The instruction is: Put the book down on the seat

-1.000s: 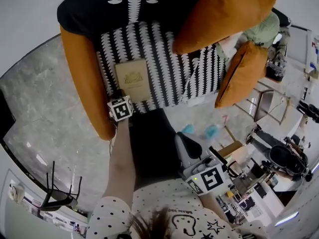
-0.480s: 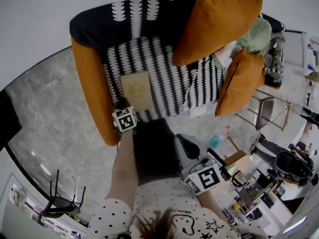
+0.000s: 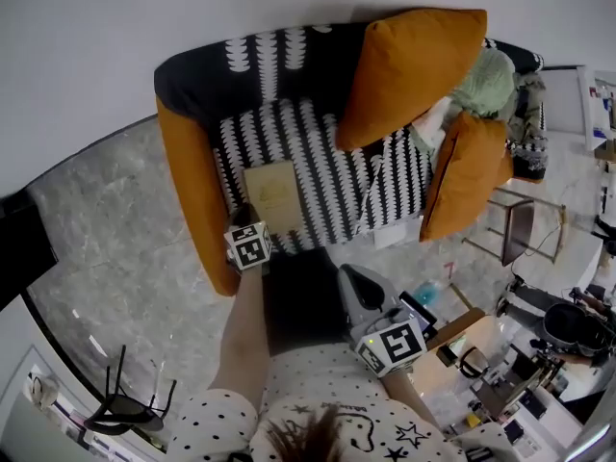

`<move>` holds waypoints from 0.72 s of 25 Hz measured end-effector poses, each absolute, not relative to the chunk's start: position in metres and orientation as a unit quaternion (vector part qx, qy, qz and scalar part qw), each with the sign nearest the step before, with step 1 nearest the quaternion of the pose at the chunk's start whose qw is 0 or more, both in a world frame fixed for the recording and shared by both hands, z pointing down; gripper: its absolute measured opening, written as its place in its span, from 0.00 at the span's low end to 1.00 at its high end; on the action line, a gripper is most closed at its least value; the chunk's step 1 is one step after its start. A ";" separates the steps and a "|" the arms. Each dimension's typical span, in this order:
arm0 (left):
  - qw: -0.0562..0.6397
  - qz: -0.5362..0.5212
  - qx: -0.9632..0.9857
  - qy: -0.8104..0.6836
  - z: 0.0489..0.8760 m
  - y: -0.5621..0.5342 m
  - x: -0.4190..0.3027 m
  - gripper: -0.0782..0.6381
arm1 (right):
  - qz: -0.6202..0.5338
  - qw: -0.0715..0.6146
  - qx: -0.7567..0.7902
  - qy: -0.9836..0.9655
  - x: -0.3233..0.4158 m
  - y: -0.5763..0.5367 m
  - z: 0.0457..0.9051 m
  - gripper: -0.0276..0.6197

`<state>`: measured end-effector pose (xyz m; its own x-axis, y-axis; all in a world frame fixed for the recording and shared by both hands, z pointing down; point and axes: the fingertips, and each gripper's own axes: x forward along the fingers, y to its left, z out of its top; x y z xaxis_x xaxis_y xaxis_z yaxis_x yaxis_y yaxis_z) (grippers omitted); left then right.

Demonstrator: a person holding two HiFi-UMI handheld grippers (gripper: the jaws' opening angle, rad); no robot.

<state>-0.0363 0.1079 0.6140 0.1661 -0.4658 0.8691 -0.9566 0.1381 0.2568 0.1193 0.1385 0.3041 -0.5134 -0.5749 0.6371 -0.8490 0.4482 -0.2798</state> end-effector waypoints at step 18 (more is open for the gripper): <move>0.417 0.233 0.647 -0.594 0.535 0.088 -0.046 0.10 | 0.268 0.178 0.446 -0.835 0.107 0.127 0.272 0.04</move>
